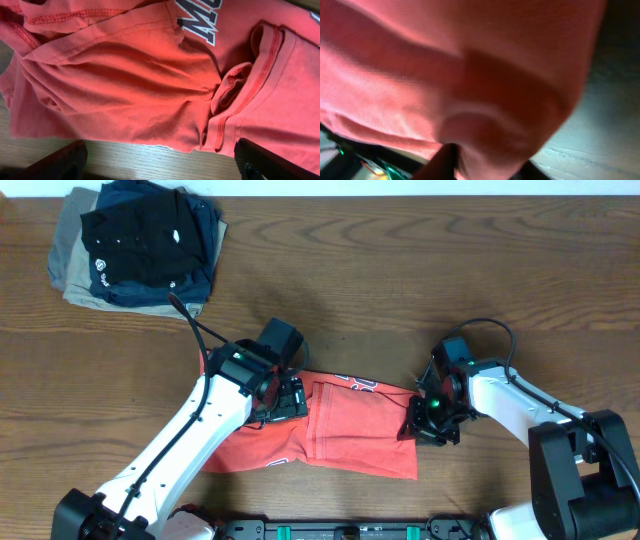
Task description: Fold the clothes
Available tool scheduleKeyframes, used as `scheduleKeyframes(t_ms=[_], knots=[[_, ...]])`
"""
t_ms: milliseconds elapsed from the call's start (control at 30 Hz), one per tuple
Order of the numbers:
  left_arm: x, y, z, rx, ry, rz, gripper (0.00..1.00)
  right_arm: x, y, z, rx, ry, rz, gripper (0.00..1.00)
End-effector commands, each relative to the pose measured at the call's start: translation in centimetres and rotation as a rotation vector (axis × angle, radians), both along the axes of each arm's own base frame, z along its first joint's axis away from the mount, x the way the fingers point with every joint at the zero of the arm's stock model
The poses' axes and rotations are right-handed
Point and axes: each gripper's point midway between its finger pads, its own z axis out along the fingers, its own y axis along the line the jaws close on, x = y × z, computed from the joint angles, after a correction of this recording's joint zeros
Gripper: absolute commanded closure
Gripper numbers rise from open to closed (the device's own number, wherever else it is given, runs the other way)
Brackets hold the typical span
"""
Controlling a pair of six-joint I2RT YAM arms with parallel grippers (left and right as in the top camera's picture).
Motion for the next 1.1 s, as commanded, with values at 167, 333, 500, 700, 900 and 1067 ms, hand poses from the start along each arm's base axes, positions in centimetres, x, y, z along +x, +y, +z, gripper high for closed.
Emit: scheduleKeyframes(t_ms=[167,333,500,700,900,1067], knots=[[0.5,0.1,0.5,0.006,-0.022,-0.002,0.00,1.0,-5.4,-0.5,-0.235,0.032,-0.070,0.98],[0.5,0.1,0.3,0.007,-0.021,-0.002,0.01,4.0,-8.8,1.8,-0.302,-0.014,-0.101,0.99],[0.4,0.2,0.1,0.009,-0.019,-0.026,0.00,7.4,-10.8,3.6,-0.342,-0.100,-0.150,0.98],[0.8,1.4,0.1,0.016,-0.011,-0.002,0.02,8.7,-12.5,5.1,-0.368,-0.130,-0.168,0.73],[1.0,3.1,-0.1,-0.071,0.044,0.050,0.02,7.9,-13.3,5.6,-0.366,-0.091,-0.162,0.01],[0.8,4.8,-1.3,-0.103,0.070,0.097,0.02,7.7,-13.4,5.6,-0.367,-0.082,-0.166,0.01]])
